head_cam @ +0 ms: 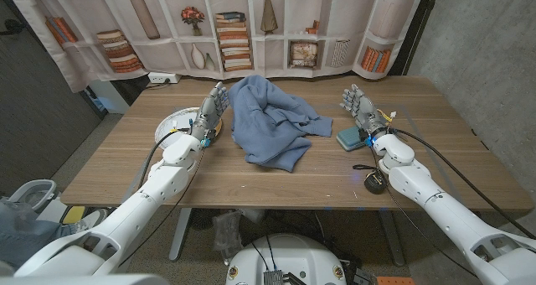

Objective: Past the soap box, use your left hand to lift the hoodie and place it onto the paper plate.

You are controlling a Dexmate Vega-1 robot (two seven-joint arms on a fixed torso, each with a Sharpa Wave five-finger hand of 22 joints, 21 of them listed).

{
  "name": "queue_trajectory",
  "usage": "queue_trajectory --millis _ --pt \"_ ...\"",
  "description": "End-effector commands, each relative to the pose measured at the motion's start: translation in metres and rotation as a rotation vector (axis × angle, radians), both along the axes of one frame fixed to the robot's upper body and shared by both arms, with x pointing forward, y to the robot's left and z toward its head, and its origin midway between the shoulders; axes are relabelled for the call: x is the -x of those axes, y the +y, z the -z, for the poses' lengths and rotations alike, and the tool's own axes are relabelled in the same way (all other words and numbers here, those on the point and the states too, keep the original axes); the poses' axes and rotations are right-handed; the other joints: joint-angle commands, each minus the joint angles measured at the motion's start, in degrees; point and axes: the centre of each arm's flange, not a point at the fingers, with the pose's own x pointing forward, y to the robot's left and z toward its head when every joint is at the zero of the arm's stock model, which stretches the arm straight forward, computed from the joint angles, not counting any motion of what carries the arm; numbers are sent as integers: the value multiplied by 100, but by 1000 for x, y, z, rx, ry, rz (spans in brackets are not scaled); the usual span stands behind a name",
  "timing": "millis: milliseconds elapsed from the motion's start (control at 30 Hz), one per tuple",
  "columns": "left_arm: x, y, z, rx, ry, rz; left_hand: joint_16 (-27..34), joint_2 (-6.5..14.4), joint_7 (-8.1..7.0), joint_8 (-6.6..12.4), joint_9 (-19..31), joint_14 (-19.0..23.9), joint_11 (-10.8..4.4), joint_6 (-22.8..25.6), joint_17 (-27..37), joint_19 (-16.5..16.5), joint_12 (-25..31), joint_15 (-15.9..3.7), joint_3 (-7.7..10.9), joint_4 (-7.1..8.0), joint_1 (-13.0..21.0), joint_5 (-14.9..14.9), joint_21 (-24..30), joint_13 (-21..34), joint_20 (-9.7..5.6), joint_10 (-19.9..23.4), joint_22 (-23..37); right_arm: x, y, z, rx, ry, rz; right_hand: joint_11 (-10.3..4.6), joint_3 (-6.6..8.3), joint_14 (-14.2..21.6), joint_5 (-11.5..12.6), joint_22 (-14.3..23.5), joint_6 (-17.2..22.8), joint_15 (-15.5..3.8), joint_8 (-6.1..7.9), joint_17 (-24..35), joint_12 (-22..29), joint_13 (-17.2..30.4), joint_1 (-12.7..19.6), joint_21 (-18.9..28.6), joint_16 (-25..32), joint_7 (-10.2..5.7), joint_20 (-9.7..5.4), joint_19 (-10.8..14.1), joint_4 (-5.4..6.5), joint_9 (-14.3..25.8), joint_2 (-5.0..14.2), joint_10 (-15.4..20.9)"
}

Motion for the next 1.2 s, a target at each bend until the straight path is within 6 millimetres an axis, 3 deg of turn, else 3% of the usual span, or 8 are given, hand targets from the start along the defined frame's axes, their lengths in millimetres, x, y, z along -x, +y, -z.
queue_trajectory --millis 33,200,400,1200 --pt "-6 -1 -3 15 -3 17 37 15 15 40 9 -35 -46 -25 12 -44 43 -2 41 -1 69 25 34 20 -236 20 25 3 0 5 -24 1 -3 24 22 92 39 30 53 -11 31 10 32 22 52 27 42 -22 -41 79 -10 3 -11 73" --pt "-5 -3 -3 17 -5 27 38 26 12 40 10 -18 -51 -4 12 -39 42 -11 40 -4 79 24 34 20 -232 32 26 2 1 6 -20 5 -9 22 19 100 39 31 61 8 32 3 34 22 51 14 39 -21 -37 91 -14 0 -11 86" --pt "0 -4 -8 3 -13 26 32 42 41 35 11 -11 -40 18 13 -26 36 12 37 -10 95 21 35 21 -333 42 27 1 0 8 -18 7 -16 20 15 110 39 32 62 3 29 -3 33 23 46 -3 37 -25 -31 103 -14 -4 -6 97" --pt "12 -1 -15 -12 -42 43 21 79 39 13 13 2 -17 29 14 -32 20 13 32 -21 127 10 25 21 -289 52 28 0 6 11 0 18 -26 31 2 146 35 34 68 9 24 -22 32 25 39 -61 30 -18 -19 140 -24 -13 2 138"
